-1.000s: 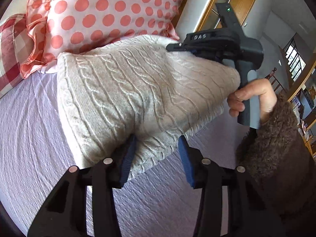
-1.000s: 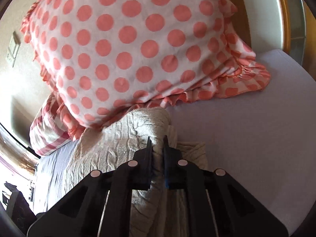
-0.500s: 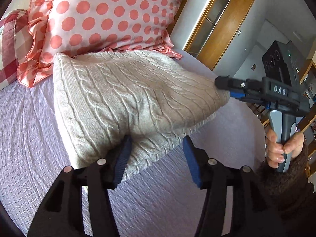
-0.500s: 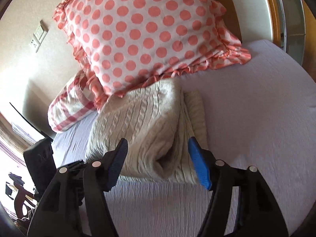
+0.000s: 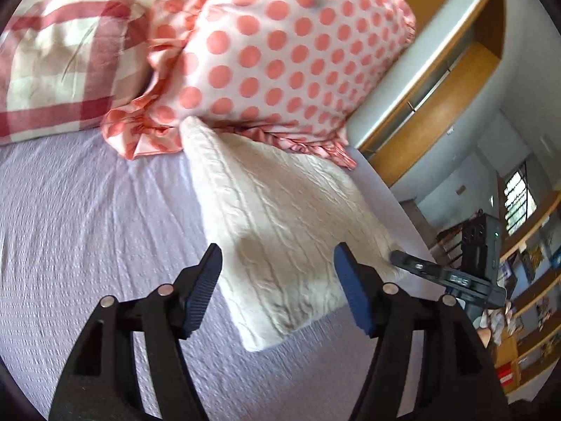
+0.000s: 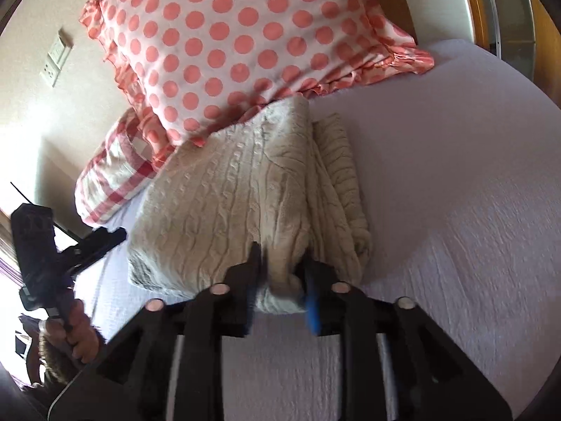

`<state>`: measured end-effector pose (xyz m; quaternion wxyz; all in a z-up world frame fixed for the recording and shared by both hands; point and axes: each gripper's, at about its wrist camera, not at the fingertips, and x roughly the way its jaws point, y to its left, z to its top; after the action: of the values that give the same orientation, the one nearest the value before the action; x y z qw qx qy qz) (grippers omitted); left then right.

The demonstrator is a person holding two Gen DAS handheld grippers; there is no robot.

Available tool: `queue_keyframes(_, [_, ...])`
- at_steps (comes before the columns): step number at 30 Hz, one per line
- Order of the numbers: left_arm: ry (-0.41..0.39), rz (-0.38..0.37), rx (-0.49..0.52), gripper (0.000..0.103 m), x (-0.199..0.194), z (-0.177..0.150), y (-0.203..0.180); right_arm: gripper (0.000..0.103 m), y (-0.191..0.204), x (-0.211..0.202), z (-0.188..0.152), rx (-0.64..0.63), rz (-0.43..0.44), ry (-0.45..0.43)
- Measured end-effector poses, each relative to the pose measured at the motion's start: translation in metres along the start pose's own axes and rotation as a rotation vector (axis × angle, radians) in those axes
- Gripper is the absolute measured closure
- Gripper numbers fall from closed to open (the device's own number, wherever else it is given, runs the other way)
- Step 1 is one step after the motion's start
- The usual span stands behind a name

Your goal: Fold small clothes

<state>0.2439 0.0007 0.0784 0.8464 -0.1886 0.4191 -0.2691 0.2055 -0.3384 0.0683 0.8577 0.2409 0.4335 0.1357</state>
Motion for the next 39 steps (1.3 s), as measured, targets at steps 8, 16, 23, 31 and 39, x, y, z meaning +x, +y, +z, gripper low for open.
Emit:
queue_keyframes(8, [0.159, -0.079, -0.252, 0.029, 0.056, 0.019, 0.044, 0.006, -0.038, 0.055, 0.061, 0.186, -0.006, 0.108])
queue_keyframes(16, [0.177, -0.121, -0.308, 0.049, 0.092, 0.033, 0.043, 0.064, -0.052, 0.085, 0.057, 0.23, 0.148, 0.127])
queue_keyframes(23, [0.135, -0.034, -0.164, 0.065, 0.019, 0.041, 0.04, 0.073, 0.015, 0.083, 0.049, 0.158, 0.349, 0.134])
queue_keyframes(31, [0.107, 0.232, -0.192, 0.053, -0.044, 0.028, 0.109, 0.058, 0.093, 0.15, 0.023, -0.008, 0.205, 0.234])
queue_keyframes(39, [-0.1, 0.098, 0.018, 0.05, -0.101, -0.009, 0.037, 0.025, 0.139, 0.058, 0.003, -0.113, 0.507, 0.161])
